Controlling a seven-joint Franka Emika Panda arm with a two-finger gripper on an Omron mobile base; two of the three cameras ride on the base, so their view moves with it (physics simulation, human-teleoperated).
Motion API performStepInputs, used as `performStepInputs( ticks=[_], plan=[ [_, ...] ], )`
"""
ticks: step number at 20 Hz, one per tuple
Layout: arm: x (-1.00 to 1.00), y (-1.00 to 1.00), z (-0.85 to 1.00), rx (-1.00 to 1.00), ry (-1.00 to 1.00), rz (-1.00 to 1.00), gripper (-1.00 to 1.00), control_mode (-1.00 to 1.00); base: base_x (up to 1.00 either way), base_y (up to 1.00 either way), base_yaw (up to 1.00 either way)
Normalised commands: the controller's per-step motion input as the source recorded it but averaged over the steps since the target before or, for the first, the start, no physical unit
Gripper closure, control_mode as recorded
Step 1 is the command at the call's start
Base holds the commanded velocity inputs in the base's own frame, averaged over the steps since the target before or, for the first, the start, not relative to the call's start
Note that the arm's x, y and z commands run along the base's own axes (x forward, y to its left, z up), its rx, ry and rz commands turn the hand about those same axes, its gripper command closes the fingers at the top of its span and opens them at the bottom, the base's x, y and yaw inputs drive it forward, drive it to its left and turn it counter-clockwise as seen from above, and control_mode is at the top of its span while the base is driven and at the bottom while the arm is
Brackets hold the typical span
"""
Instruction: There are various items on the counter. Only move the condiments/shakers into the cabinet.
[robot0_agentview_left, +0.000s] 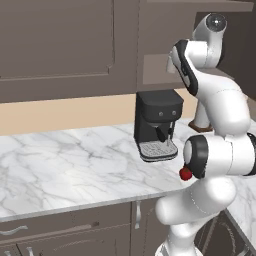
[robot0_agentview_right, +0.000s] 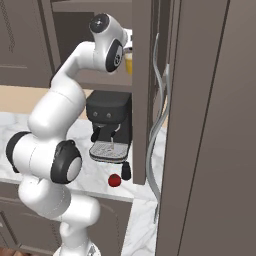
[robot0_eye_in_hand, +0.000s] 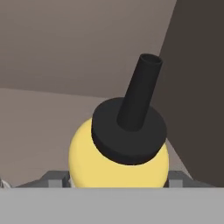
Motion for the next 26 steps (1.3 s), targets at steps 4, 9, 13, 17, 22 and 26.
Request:
performStepInputs(
  ticks=[4,9,13,17,22,26],
  plan=[
    [0.3,0.0,-0.17,0.0,0.0,0.0,-1.0,-1.0,0.0,0.0,0.0],
    [0.43,0.0,-0.08,0.0,0.0,0.0,-1.0,-1.0,0.0,0.0,0.0],
    [0.11,0.0,0.0,0.0,0.01,0.0,-1.0,-1.0,0.0,0.0,0.0],
    [-0.43,0.0,0.0,0.0,-0.03,0.0,-1.0,-1.0,0.0,0.0,0.0],
    [-1.0,0.0,-0.08,0.0,-0.08,0.0,-1.0,-1.0,0.0,0.0,0.0],
    [-1.0,0.0,-0.18,0.0,-0.06,0.0,-1.0,-1.0,0.0,0.0,0.0]
  ],
)
